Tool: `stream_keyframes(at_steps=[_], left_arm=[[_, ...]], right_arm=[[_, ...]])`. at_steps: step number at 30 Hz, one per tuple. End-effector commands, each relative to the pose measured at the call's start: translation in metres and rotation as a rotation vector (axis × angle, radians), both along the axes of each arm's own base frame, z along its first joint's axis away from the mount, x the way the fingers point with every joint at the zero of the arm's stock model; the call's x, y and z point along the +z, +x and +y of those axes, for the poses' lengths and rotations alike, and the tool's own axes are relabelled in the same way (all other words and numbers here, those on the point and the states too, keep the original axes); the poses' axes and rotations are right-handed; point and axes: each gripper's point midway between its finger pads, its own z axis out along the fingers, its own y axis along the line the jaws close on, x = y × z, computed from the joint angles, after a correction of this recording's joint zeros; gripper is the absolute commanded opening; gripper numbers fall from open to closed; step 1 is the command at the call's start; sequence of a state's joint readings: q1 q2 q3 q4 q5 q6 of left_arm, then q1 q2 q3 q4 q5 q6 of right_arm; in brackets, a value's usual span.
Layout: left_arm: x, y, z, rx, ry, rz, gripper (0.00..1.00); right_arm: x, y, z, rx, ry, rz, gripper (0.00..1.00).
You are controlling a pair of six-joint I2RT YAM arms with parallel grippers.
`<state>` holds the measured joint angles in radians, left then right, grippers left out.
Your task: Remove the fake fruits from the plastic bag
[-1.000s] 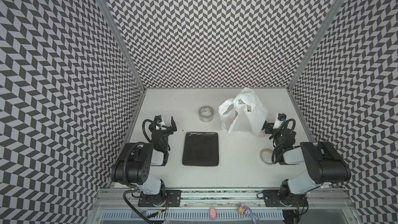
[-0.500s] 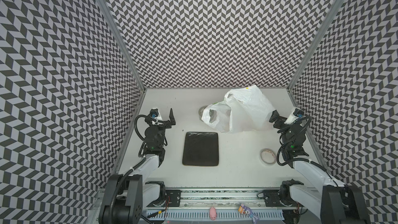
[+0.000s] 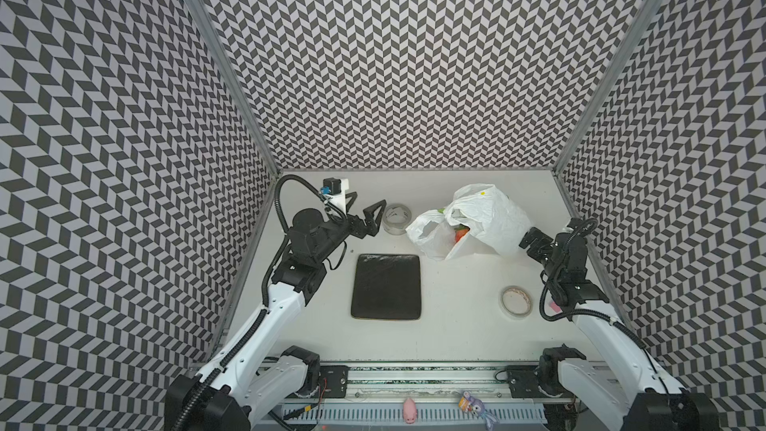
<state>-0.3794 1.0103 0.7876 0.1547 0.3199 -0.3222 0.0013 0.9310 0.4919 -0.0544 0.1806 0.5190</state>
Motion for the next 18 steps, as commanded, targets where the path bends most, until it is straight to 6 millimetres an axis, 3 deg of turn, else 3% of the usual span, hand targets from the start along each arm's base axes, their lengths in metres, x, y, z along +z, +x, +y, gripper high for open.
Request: stream_keyframes(at_steps=[1,5,11,15,18], left_arm=[[-0.023,-0.035,-0.035,-0.156,-0.022,0.195,1.00],[-0.026,-0.050,-0.066,-0.267,-0.003,0.201,1.00],[-0.040,-0.039,-0.105,-0.381,0.109,0.235,0.97],[-0.058,-0.028,-0.122,-0.417,0.155,0.284,0.57],[-0.058,-0.026,-0.133,-0.435,0.122,0.293,0.24]], right_arm=[[0.007,0.000,0.002,-0.007,0.049,0.028,0.99],[0.002,-0.002,0.002,-0.014,0.055,0.094,0.99],[-0.003,-0.011,-0.002,-0.058,0.082,0.185,1.00],[-0.010,-0.035,-0.013,-0.169,0.098,0.313,1.00],[-0.012,-0.060,-0.023,-0.278,0.115,0.386,1.00]])
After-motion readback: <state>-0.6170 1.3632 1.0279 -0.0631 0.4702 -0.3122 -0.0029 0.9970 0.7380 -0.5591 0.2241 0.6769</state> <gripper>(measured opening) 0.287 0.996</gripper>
